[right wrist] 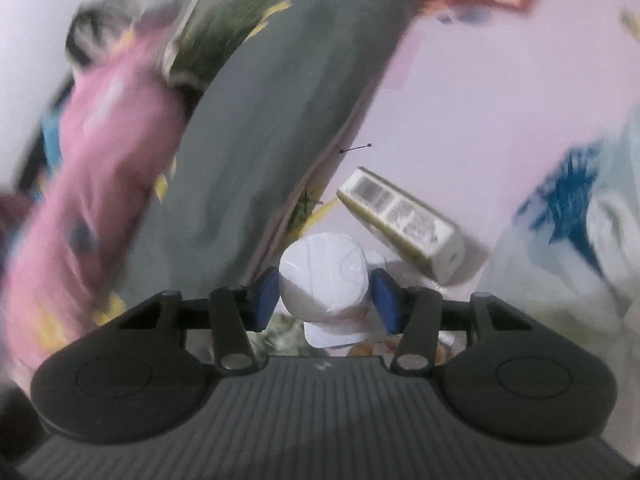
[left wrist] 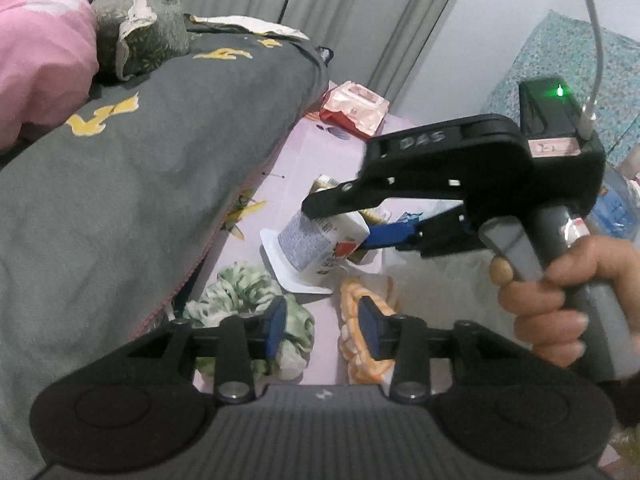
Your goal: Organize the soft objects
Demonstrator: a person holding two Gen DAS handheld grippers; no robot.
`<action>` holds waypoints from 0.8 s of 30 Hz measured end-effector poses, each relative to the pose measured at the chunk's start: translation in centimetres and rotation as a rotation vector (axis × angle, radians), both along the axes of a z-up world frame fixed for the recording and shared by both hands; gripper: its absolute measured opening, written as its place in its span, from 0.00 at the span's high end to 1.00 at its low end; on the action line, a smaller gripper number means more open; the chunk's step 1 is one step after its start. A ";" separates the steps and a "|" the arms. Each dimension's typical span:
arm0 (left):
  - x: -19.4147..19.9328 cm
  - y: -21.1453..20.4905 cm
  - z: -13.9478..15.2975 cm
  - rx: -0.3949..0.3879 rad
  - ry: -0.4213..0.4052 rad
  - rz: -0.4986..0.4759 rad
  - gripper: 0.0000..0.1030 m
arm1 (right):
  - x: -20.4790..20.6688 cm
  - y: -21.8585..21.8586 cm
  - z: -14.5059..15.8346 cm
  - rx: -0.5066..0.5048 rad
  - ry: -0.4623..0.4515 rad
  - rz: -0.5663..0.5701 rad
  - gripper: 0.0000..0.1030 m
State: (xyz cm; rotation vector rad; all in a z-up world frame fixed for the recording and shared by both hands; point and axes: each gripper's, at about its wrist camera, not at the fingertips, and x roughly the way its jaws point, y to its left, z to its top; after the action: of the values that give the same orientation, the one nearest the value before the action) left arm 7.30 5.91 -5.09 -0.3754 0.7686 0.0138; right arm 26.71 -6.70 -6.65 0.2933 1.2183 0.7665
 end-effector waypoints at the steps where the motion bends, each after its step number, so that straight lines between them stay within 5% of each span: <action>1: 0.0 -0.1 0.2 0.007 -0.004 0.001 0.54 | 0.5 -0.7 -0.3 0.045 0.048 -0.025 0.53; 9: -0.3 0.1 1.4 -0.002 -0.048 -0.023 0.42 | -0.4 -3.5 1.3 0.237 0.119 -0.074 0.53; 24: -3.2 -1.1 0.2 -0.113 -0.013 -0.208 0.45 | -7.2 -9.4 0.3 0.385 0.121 -0.195 0.53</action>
State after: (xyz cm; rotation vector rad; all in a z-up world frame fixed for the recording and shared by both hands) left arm 4.06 4.83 -4.87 -0.4013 0.7944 -0.2278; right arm 19.47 -16.07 -6.39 0.7731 1.1301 0.8190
